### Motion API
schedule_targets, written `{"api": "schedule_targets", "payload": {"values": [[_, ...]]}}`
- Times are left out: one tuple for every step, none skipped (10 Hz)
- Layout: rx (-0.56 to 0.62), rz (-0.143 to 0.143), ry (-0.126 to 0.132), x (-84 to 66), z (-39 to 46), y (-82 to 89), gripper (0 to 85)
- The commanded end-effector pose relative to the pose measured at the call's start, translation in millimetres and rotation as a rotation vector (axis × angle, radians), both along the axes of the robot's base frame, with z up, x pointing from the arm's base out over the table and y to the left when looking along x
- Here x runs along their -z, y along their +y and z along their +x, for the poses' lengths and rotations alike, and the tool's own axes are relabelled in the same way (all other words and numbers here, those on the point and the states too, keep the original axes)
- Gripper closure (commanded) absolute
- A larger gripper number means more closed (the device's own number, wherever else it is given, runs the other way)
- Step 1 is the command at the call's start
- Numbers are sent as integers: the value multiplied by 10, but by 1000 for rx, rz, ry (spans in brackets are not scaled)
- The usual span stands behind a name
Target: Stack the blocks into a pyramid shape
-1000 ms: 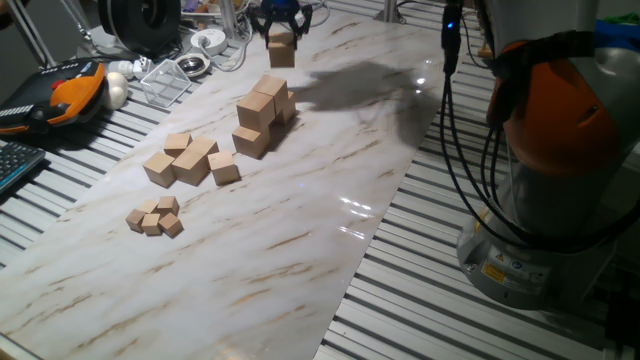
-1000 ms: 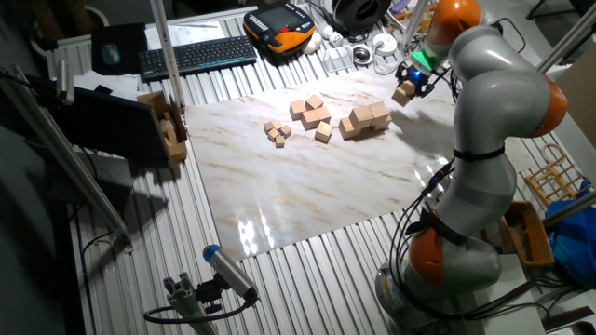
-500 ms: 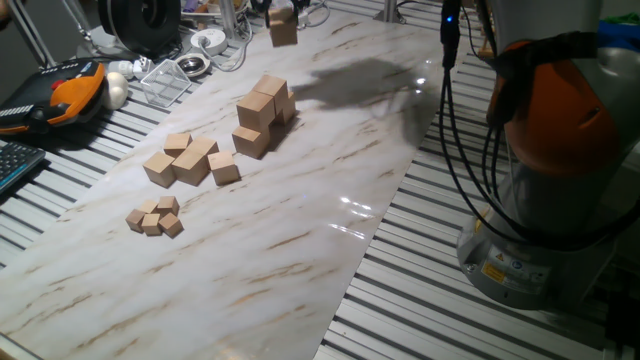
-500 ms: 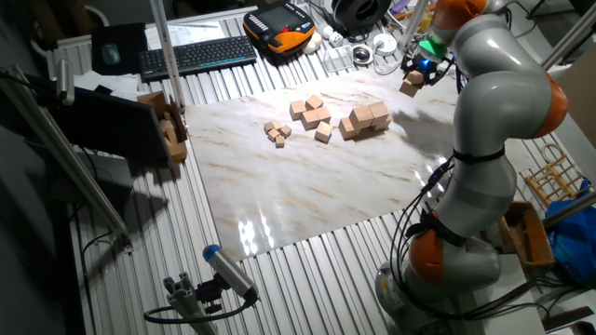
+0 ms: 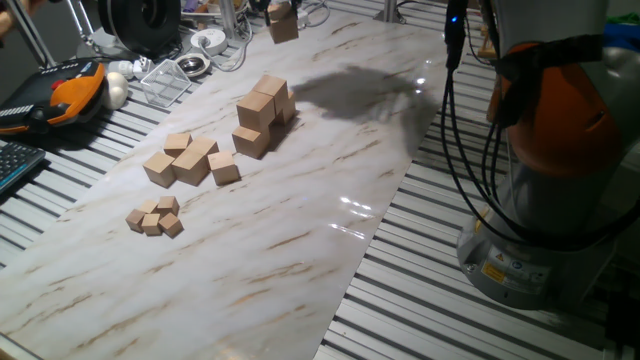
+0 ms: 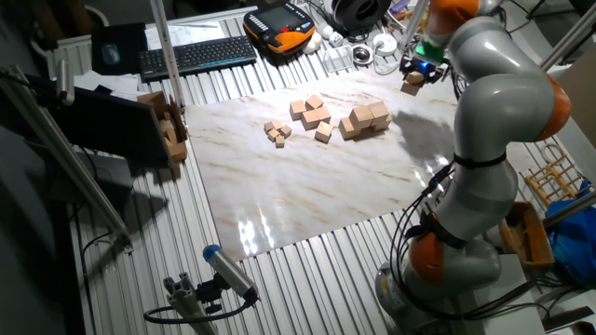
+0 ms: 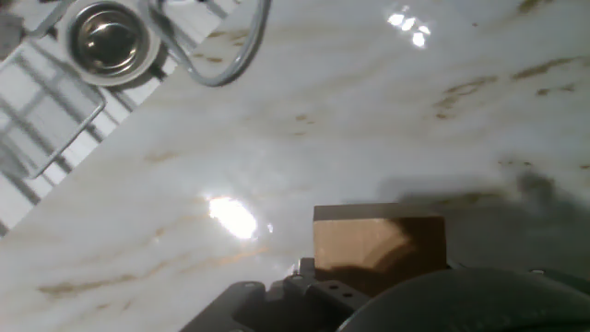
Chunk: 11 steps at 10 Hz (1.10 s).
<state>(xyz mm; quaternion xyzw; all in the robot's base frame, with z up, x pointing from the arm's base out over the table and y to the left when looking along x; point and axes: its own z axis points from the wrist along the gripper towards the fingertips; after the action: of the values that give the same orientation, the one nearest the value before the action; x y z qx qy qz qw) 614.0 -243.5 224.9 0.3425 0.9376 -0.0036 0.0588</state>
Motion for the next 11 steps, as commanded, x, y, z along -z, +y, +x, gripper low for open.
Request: {"api": "schedule_targets", "payload": {"values": [[-690, 4, 3, -1, 0, -2, 850], [-727, -13, 10, -1, 0, -2, 850], [-759, -14, 19, -1, 0, -2, 850], [-772, 17, 22, -1, 0, -2, 850], [-765, 40, 16, -2, -8, 14, 850], [-754, 33, 23, -19, -28, 84, 850], [-749, 9, 33, -51, -68, 186, 850], [-743, -3, 39, -85, -95, 290, 850], [-749, -19, 47, -113, -98, 356, 850], [-749, -22, 48, -127, -103, 420, 850], [-752, -24, 49, -121, -115, 494, 850]]}}
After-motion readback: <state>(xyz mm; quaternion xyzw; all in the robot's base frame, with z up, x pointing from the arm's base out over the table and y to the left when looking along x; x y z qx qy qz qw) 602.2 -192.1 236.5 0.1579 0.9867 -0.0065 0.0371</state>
